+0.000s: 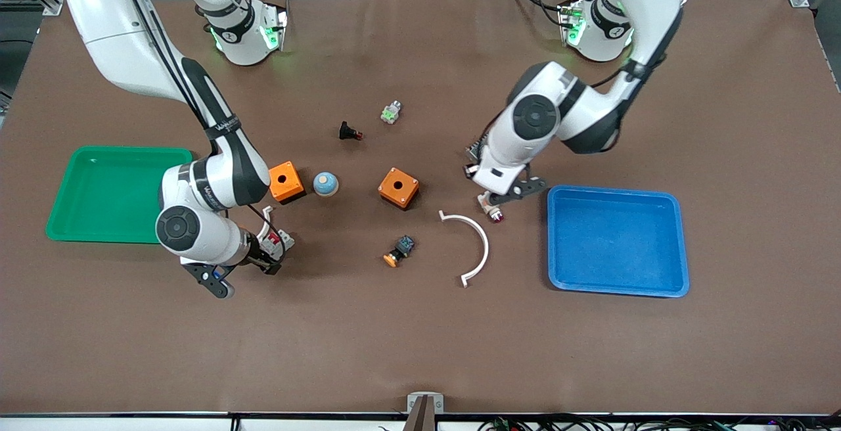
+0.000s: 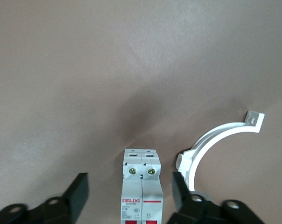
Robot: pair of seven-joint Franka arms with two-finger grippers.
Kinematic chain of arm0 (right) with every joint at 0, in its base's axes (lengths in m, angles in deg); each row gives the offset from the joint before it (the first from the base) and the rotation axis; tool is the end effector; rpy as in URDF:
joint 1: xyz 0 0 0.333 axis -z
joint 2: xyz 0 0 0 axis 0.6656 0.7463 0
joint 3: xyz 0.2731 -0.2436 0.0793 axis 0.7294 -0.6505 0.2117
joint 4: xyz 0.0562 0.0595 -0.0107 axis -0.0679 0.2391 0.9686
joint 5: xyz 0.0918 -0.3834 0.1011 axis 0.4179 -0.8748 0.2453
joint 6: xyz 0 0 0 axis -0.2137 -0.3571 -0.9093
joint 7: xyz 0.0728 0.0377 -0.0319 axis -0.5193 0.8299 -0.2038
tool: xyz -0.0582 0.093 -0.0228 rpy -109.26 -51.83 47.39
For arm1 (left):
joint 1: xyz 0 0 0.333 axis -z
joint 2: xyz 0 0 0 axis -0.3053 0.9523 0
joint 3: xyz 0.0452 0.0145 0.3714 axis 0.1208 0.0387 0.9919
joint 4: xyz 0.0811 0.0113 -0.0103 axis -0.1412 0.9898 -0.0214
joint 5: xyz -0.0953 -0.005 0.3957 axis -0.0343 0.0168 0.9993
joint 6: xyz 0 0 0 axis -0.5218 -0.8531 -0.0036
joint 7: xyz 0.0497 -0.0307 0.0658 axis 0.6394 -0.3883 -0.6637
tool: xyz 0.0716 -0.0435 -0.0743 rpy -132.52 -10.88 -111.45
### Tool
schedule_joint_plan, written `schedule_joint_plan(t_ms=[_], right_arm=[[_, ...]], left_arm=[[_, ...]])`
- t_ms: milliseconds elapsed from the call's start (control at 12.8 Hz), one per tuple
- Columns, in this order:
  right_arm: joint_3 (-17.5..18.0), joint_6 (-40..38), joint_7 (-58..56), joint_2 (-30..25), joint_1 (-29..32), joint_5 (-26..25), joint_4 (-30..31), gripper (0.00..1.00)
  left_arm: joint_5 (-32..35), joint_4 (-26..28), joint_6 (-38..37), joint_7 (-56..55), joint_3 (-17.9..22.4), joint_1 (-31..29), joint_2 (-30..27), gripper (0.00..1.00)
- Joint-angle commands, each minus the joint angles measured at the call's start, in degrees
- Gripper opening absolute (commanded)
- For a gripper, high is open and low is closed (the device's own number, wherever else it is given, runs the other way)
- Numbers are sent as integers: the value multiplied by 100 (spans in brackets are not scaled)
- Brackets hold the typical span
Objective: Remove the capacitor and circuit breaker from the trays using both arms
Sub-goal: 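Lower the breaker beside the white clip and open the right gripper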
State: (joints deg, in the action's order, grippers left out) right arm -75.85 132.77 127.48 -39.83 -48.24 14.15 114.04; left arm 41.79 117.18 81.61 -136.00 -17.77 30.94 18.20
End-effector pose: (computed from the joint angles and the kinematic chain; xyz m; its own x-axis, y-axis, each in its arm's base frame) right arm 0.7196 0.1501 0.2707 0.7837 -0.6189 -0.0526 -0.6178 -0.7854 0.0367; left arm 0.5164 -0.4077 0.3289 0.9216 0.3472 -0.1737 0.3585 -0.9327 0.0380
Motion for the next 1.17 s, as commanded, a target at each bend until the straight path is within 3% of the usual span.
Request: schedule_joint_plan(t_ms=[0,391,548,626,783,939,1096], right_arm=[[1,-458,-298,-444,193,-91,-15,100],[-51,-1795,-2758,-1683,1055,-13,-15,100],[-121,-2226,-3330,-2236,1187,-4,-15,100],[-191,-2436,-3507,-2492,1205,-4,-15,100],[-411,-2814,-3814,-2966,1135,-4,-15,100],[-673,-2922,-4270,-3432,969,336,-7,100],[-1279,-2896,-4536,-3671,461,506,11,100]], left_arm=[[79,0,405,-1053,34,466,315,0],[79,-9,688,-2198,43,924,869,4],[79,-9,767,-2208,52,1012,984,12],[79,-17,767,-2208,61,1012,1019,24],[79,-44,767,-2208,69,969,1037,99],[79,-105,750,-2182,104,925,976,100],[79,-298,487,-2129,236,689,661,100]])
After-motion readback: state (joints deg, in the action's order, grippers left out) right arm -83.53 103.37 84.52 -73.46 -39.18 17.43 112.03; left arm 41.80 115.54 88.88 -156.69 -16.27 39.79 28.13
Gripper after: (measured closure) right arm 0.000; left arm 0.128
